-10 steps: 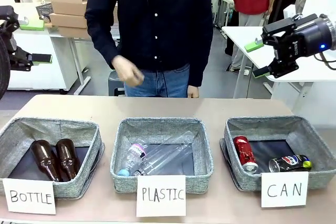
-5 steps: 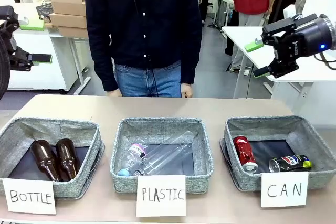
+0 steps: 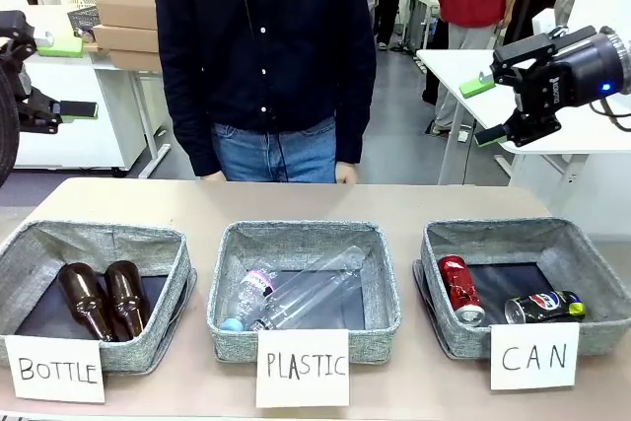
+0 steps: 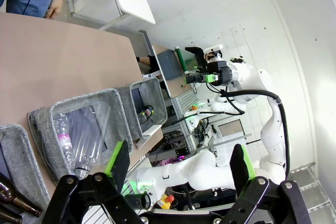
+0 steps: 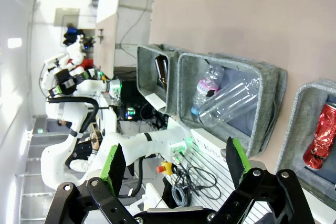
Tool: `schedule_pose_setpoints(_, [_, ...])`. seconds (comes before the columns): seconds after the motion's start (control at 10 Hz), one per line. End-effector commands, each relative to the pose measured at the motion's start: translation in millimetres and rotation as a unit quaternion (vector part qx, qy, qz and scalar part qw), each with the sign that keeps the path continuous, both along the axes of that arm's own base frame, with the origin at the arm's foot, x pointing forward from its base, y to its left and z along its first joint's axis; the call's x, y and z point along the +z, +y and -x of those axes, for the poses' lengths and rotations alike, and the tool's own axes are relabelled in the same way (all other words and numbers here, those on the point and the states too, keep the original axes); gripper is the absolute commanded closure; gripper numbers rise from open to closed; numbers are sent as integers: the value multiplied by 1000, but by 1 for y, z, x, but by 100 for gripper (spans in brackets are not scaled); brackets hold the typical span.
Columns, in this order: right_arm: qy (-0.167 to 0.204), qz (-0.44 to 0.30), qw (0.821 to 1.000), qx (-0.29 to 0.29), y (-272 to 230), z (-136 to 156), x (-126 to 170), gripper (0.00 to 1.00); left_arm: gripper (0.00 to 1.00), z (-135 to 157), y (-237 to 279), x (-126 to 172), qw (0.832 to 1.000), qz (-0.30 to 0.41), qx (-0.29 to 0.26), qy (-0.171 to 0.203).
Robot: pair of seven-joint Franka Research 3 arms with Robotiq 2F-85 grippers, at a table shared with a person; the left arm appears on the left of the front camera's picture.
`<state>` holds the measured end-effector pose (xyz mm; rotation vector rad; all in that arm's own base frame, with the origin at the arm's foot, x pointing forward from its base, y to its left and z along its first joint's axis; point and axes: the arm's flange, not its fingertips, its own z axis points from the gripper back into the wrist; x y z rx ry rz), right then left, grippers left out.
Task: Sort the can waste into the basket.
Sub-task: Pick up the can waste from the table and place it in the right Fabric basket.
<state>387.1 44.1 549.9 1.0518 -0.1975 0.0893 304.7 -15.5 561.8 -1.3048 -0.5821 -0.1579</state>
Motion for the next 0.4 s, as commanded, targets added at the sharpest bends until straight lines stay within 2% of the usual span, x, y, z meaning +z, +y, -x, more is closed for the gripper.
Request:
schedule_pose_setpoints(0.0, [-9, 2, 1000, 7, -2, 0, 1, 0, 0, 0, -1, 1, 1000, 12, -3, -9])
schedule_pose_setpoints(0.3, [-9, 2, 1000, 7, -2, 0, 1, 0, 0, 0, -1, 1, 1000, 12, -3, -9])
